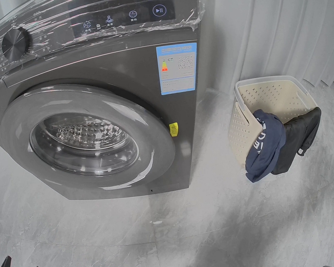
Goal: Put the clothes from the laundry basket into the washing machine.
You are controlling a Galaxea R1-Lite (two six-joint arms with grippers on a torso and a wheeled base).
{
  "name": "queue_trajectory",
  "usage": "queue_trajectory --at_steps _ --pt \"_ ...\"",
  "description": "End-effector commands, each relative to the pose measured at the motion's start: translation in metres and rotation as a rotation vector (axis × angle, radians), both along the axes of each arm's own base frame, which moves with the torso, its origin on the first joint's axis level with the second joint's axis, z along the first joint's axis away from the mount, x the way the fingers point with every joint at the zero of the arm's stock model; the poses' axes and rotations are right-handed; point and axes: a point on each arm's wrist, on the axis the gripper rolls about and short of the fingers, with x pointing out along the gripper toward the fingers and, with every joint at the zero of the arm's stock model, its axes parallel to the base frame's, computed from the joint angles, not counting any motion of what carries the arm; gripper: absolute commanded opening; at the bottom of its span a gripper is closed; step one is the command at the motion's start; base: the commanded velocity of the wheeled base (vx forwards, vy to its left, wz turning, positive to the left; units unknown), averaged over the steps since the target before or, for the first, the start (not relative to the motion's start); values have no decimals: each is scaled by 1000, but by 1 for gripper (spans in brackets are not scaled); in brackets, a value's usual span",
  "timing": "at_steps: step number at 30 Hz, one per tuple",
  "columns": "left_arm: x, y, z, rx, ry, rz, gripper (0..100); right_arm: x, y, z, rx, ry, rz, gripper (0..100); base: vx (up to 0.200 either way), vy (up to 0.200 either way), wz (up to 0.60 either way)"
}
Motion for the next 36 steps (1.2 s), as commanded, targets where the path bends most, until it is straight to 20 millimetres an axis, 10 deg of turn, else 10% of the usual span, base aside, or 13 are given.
queue_trajectory --at_steps 1,36 --pt "0 0 -4 -1 2 1 100 1 0 -5 0 8 0 100 0 200 0" --pt "0 0 -4 1 2 2 100 1 0 -5 0 8 0 100 -34 63 0"
